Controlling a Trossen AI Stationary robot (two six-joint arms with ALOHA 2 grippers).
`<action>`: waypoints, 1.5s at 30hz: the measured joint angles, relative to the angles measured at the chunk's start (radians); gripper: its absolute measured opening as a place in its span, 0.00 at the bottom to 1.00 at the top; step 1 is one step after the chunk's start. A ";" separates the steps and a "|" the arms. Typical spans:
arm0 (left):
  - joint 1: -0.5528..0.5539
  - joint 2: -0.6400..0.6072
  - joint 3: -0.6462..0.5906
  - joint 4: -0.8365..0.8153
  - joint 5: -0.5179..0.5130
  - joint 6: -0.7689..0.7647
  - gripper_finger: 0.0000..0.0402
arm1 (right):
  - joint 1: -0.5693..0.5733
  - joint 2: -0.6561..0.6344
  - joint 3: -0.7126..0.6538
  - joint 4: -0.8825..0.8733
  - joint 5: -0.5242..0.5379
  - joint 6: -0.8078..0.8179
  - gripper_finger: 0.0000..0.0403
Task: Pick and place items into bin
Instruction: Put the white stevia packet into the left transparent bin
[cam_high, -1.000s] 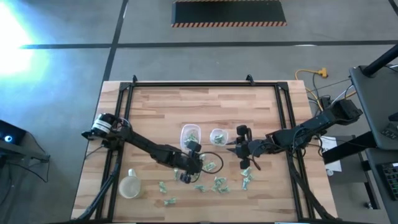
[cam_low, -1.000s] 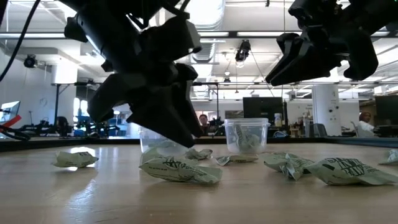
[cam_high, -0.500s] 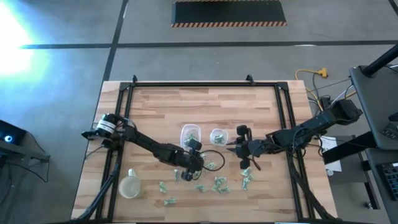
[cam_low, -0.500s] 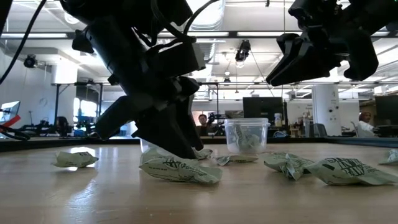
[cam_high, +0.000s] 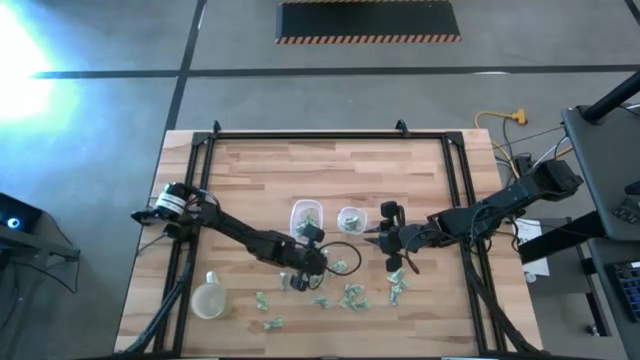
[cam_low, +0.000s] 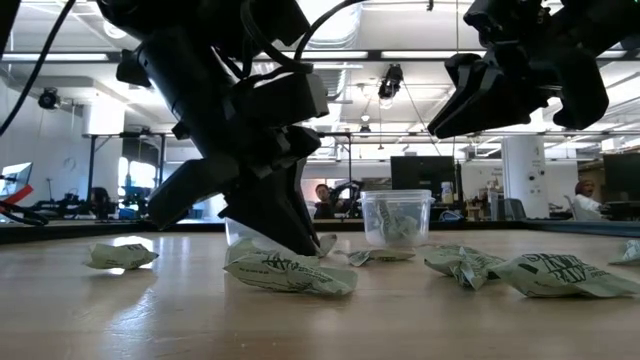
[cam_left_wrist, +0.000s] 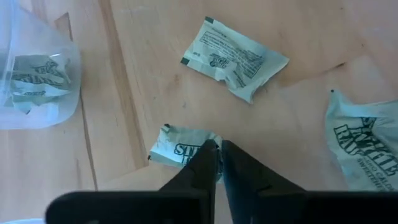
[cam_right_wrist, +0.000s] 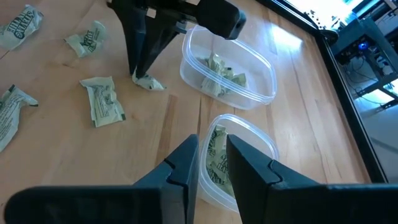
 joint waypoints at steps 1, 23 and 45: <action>0.000 0.000 0.000 0.000 0.000 0.001 0.01 | 0.000 0.000 0.000 0.000 0.000 0.000 0.18; -0.060 -0.106 0.037 -0.109 -0.532 0.046 0.00 | 0.000 0.000 0.000 -0.004 0.000 0.000 0.18; -0.046 -0.168 0.016 -0.377 -0.570 -0.191 0.02 | 0.000 0.000 0.000 -0.023 0.000 0.020 0.18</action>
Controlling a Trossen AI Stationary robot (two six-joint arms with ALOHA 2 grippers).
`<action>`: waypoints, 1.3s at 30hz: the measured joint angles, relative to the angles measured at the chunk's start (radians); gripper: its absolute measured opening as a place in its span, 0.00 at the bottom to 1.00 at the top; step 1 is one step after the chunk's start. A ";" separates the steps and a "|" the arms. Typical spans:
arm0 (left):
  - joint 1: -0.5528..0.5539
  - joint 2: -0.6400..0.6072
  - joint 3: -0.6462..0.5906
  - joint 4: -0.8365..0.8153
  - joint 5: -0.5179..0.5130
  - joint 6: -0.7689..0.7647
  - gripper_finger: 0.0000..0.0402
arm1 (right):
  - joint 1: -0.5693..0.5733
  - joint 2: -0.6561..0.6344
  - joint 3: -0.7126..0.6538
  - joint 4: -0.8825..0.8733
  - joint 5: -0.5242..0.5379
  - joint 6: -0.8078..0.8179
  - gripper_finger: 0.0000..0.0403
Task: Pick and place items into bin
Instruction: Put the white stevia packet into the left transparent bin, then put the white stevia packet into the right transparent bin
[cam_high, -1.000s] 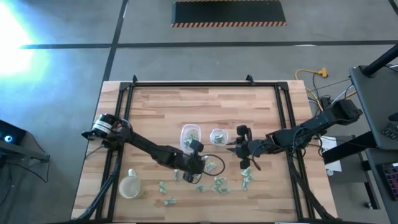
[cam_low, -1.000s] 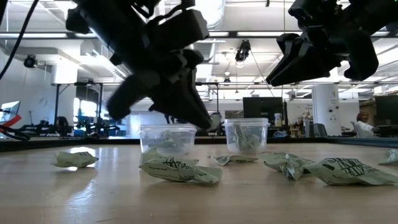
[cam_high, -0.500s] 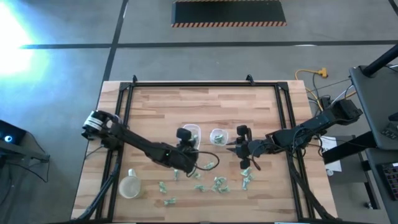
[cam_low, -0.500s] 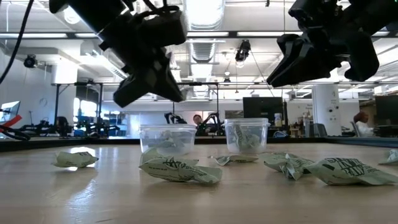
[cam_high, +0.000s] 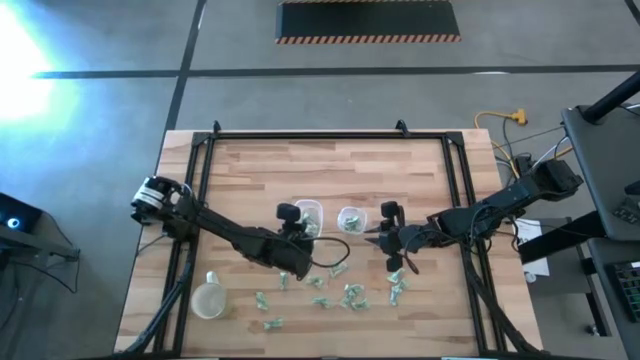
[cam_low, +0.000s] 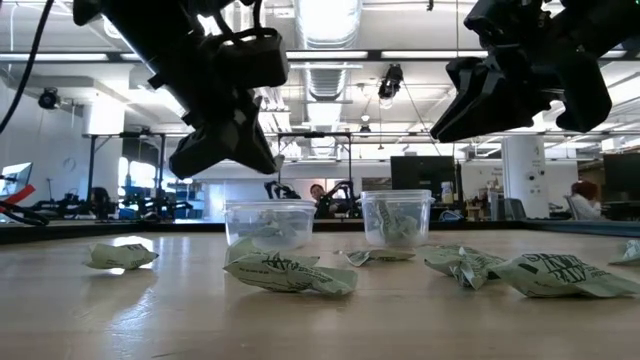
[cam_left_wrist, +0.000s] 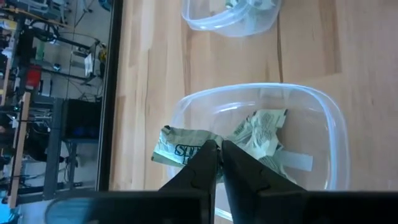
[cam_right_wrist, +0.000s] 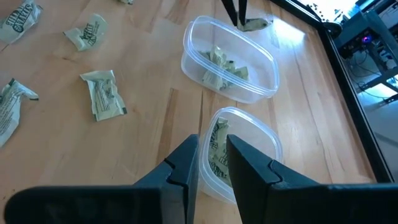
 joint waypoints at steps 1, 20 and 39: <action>0.000 0.000 -0.001 0.000 0.000 0.000 0.04 | 0.000 0.000 0.000 0.000 0.000 0.000 0.18; -0.016 -0.028 0.010 -0.002 -0.001 0.001 0.36 | 0.000 0.103 0.000 0.207 -0.399 0.017 0.18; -0.256 -0.415 -0.148 -0.140 0.022 -0.239 0.36 | -0.005 0.458 0.160 0.325 -0.366 -0.062 0.26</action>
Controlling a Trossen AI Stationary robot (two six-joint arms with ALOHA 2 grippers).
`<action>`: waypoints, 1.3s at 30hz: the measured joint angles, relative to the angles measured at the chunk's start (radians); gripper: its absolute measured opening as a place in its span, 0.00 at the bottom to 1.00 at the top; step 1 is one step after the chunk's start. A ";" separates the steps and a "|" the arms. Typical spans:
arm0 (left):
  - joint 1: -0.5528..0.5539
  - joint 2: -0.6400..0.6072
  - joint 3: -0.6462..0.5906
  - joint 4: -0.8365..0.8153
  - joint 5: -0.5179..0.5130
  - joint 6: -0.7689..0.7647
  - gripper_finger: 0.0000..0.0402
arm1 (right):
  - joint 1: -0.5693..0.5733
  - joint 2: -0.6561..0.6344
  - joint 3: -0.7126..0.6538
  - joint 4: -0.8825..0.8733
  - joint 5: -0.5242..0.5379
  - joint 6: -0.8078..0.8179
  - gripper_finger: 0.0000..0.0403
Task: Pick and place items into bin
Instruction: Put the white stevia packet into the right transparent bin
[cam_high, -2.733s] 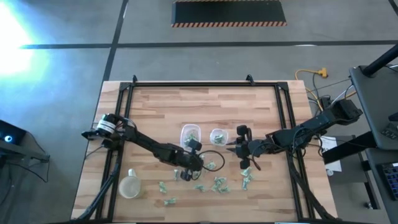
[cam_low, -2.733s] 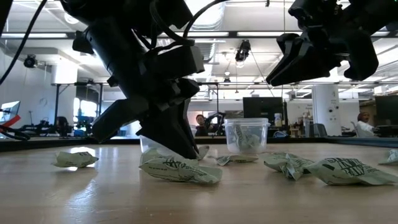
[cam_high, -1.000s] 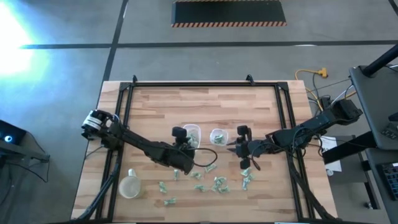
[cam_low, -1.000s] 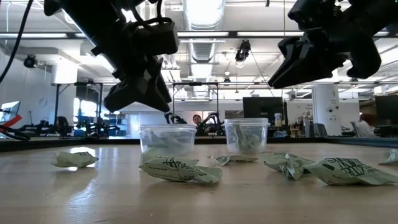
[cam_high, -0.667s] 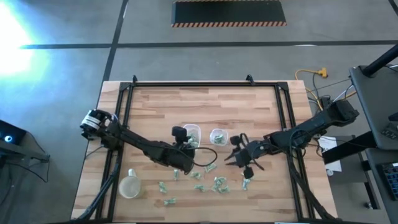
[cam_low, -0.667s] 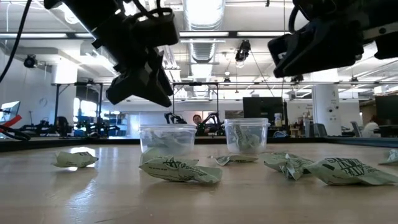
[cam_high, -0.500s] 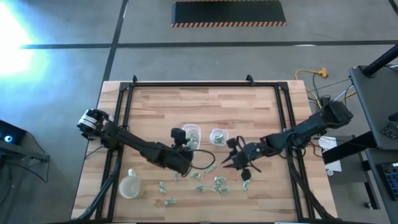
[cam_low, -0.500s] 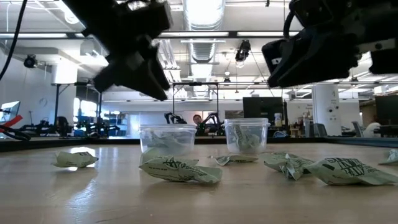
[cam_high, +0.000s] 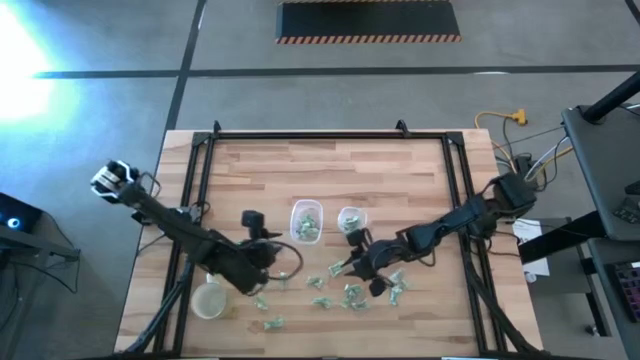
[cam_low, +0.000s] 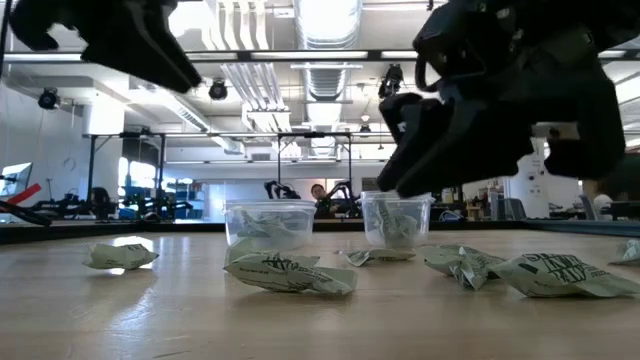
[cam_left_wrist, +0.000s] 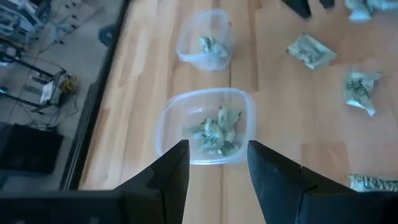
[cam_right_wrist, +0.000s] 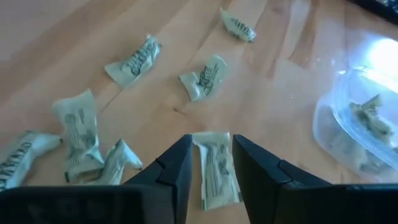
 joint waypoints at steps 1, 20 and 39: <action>-0.006 -0.027 -0.017 0.017 -0.003 -0.010 0.36 | 0.000 0.014 0.012 -0.014 0.000 -0.005 0.27; -0.030 -0.153 -0.119 0.159 -0.002 0.004 0.36 | -0.037 0.135 0.071 -0.068 0.002 0.060 0.33; -0.030 -0.152 -0.119 0.169 0.001 0.009 0.36 | -0.037 0.132 0.073 -0.099 0.000 0.000 0.03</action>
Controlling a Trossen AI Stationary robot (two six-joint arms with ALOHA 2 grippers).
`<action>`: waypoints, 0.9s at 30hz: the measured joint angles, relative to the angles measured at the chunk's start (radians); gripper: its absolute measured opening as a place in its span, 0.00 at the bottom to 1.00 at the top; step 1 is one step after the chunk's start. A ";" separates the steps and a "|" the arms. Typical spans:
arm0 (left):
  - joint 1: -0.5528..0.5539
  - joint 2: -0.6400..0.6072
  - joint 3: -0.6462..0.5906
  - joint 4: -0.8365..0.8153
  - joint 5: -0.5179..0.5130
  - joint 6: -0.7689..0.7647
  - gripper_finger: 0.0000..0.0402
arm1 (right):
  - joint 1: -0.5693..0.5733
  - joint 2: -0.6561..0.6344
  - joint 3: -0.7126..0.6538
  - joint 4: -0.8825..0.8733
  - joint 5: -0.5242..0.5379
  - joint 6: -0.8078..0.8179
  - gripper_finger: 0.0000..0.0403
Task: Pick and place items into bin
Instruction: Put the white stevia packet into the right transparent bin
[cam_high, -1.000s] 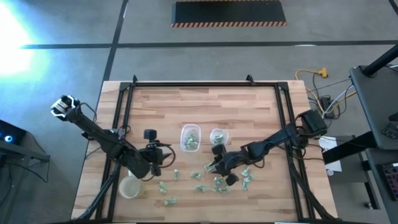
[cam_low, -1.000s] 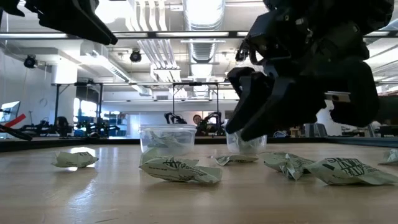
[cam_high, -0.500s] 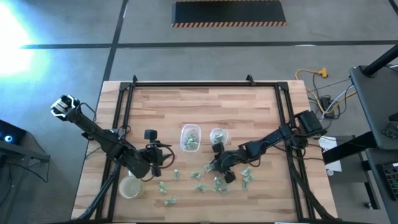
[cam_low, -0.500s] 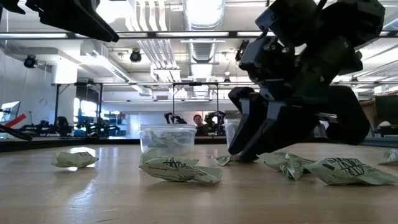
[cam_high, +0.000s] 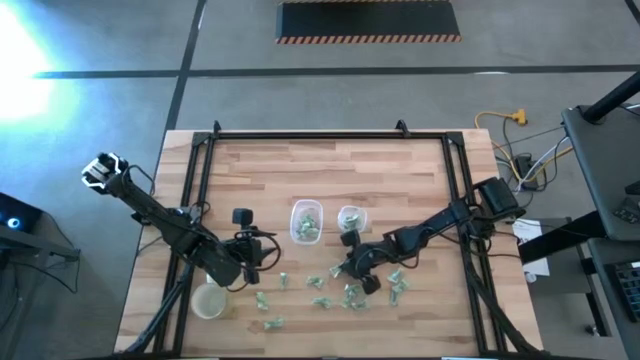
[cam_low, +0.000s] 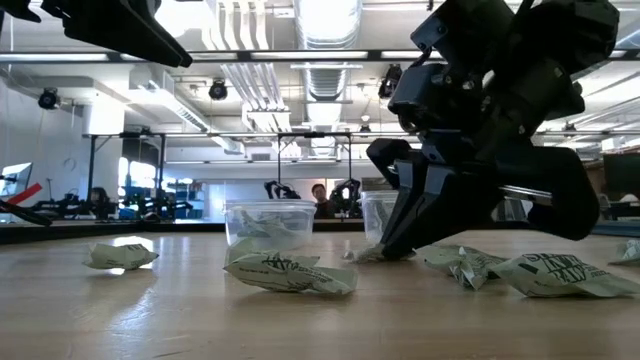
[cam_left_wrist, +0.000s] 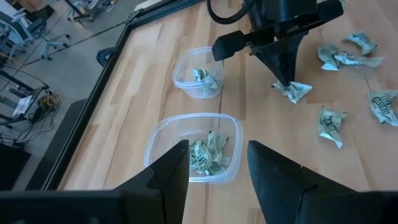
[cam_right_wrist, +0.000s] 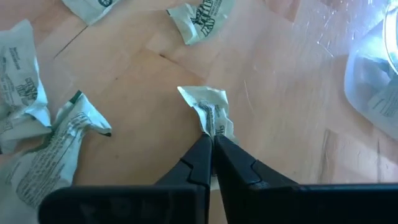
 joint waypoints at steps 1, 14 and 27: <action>0.000 0.000 0.000 0.000 0.000 0.002 0.36 | 0.000 0.000 0.004 -0.002 0.001 -0.002 0.03; 0.000 0.000 0.000 0.003 0.000 0.005 0.36 | 0.018 -0.058 0.145 -0.197 0.068 -0.084 0.02; 0.002 0.000 -0.006 0.012 0.000 0.004 0.36 | 0.017 -0.124 0.202 -0.528 0.526 0.061 0.02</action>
